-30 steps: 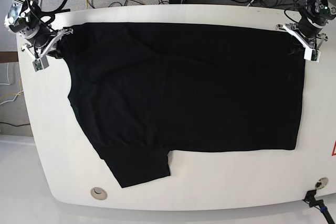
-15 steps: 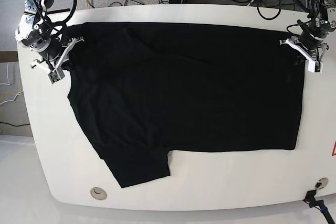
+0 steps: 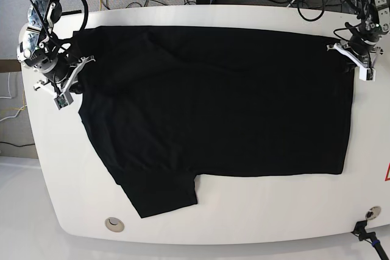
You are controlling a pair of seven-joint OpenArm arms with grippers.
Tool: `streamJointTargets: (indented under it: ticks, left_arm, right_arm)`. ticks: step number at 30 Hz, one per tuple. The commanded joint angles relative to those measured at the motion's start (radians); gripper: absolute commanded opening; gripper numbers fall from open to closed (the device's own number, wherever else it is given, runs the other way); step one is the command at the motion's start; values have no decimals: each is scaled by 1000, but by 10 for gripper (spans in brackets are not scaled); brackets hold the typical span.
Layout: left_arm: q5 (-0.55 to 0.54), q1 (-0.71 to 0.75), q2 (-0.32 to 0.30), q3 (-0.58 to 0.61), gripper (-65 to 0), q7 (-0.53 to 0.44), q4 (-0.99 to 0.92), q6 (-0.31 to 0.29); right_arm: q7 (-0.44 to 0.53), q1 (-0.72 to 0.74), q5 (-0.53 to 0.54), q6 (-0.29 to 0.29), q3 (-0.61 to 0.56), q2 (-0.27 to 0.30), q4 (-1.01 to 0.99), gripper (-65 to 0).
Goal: Fold the T-shirt properly
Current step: 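Release the shirt edge and reposition both grippers along its sides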
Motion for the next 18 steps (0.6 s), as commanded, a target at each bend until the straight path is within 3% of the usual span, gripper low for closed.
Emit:
streamJointTargets:
  ticks: [1, 18]
  left_arm:
    - [-7, -16, -19, -12, -600, -25, 9, -8]
    - [-24, -17, -21, -20, -566, -11, -4, -12]
  right_arm:
    - [25, 11, 11, -1, 12, 19, 15, -650]
    - [31, 9, 10, -1, 10, 22, 7, -650]
